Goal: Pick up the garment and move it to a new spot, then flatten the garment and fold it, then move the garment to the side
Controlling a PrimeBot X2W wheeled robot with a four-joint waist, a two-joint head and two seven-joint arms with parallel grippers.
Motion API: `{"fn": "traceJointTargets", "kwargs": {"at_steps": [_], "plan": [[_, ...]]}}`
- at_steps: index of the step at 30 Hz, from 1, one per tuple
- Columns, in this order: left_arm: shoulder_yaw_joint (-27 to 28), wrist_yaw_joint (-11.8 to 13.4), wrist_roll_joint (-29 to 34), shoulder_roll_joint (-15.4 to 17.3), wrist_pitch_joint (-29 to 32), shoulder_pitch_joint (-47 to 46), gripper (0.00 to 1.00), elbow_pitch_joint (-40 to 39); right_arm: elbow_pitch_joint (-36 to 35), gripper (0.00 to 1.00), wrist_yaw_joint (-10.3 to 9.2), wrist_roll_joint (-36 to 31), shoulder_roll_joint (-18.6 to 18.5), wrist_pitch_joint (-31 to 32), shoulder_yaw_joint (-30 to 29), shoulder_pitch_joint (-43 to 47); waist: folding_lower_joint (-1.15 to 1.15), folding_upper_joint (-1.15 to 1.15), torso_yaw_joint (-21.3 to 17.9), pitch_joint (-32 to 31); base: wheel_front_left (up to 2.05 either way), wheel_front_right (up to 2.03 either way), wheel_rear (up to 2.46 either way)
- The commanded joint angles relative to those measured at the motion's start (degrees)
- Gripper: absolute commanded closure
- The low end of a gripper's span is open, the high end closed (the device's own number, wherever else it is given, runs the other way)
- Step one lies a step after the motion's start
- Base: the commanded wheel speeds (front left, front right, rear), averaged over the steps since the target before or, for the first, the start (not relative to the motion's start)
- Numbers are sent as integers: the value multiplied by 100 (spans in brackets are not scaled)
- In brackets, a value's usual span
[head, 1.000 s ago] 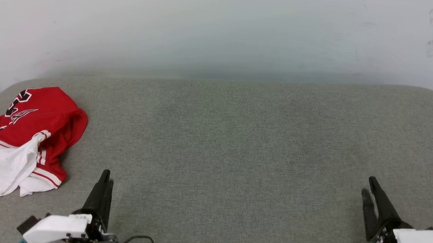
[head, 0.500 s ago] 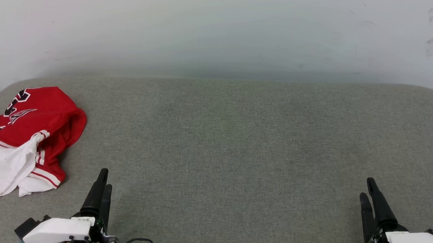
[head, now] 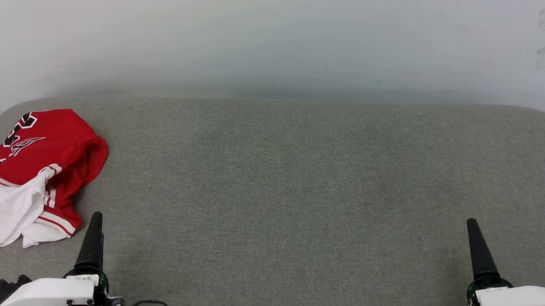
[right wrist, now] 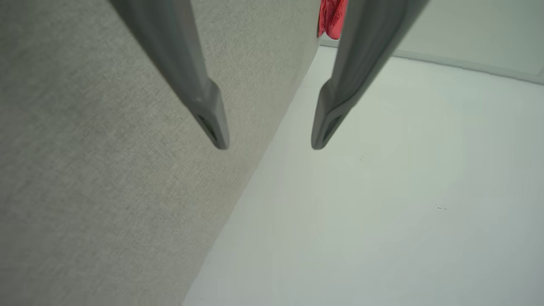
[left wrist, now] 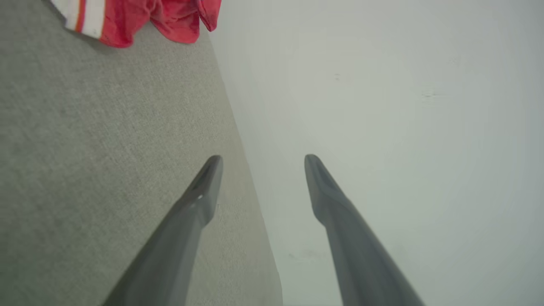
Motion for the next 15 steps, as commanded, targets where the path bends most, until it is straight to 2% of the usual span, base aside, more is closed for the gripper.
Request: {"fn": "traceJointTargets", "kwargs": {"at_steps": [1, 7, 13, 14, 15], "plan": [[100, -8, 249, 13, -68, -55, 0, -178, -195, 0, 1, -381, -2, -63, -32, -143, 0, 0, 2, 3, 0, 0, 0], [331, -10, 1022, 16, -197, -71, 0, -497, -582, 0, 1, -1387, -2, -193, 85, -149, 0, 0, 8, 14, 0, 0, 0], [326, 70, 1654, 17, -317, -54, 0, -843, -981, 0, 1, -2383, -1, -311, 219, -155, 0, 0, 11, 36, 0, 0, 0], [326, 70, 1654, 17, -317, -54, 0, -843, -981, 0, 1, -2383, -1, -311, 219, -155, 0, 0, 11, 36, 0, 0, 0], [231, 110, 1946, 17, -355, -8, 0, -949, -1091, 0, 1, -2719, -1, -351, 269, -158, 0, 0, 11, 43, 0, 0, 0]]}}
